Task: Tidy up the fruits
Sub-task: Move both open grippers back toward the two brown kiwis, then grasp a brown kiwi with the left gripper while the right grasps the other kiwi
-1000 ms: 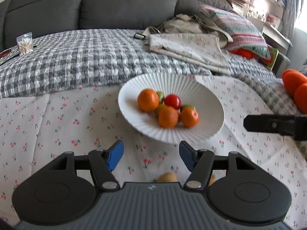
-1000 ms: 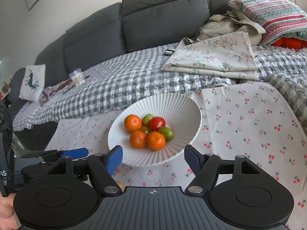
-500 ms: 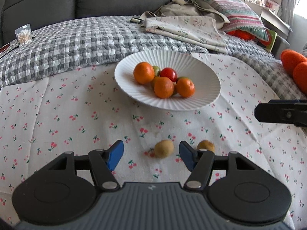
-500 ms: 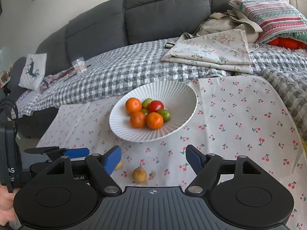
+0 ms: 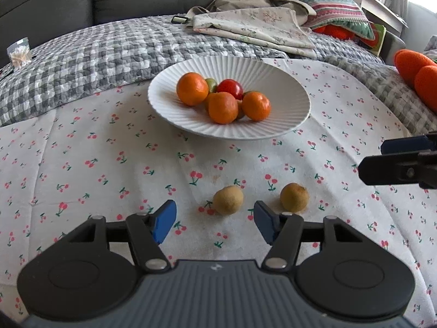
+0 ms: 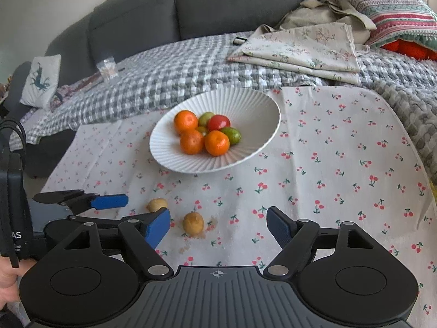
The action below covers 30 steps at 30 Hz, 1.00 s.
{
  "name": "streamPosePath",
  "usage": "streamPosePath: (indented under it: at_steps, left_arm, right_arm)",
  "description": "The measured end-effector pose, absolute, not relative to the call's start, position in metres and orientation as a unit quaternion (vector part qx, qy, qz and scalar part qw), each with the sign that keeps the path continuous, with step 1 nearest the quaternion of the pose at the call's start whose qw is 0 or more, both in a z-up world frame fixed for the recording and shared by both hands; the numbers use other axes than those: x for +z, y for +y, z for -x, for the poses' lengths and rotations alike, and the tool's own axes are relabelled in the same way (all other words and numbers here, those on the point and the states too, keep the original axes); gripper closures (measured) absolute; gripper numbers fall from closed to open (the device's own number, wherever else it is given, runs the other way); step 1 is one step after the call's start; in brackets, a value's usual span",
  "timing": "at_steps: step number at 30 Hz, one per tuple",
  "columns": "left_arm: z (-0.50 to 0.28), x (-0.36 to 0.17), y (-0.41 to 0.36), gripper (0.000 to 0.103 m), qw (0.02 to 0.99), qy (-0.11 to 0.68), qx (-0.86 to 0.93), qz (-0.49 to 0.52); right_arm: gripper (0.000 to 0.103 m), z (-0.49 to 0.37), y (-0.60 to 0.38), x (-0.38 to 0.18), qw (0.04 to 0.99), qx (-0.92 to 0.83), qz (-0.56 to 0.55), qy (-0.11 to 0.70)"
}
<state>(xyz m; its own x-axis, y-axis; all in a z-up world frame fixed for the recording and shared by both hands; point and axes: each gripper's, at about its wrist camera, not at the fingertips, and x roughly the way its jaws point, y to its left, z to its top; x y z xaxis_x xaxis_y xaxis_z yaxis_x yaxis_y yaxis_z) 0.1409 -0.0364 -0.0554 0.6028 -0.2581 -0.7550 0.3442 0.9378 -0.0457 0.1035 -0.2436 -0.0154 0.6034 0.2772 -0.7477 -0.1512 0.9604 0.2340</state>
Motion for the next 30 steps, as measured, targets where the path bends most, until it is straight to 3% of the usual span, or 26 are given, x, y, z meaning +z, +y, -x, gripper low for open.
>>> streamPosePath:
  at_steps: [3,7,11,30]
  left_arm:
    - [-0.143,-0.059,-0.043,0.045,0.895,0.404,-0.175,-0.067]
    - [-0.148,-0.068,-0.047,0.058,0.896,0.401,-0.177,-0.071]
    - [-0.150,-0.068,-0.047,0.079,0.897,0.394,-0.188,-0.066]
    - [-0.147,-0.045,-0.013,0.079,0.896,0.430,-0.114,-0.005]
  right_arm:
    - [0.024,-0.105,-0.242,-0.017,0.891,0.121,-0.071,0.432]
    - [0.024,-0.106,-0.241,-0.019,0.889,0.120,-0.068,0.436]
    - [0.024,-0.108,-0.241,-0.022,0.888,0.119,-0.068,0.440]
    - [0.026,-0.117,-0.218,-0.047,0.869,0.150,-0.034,0.471]
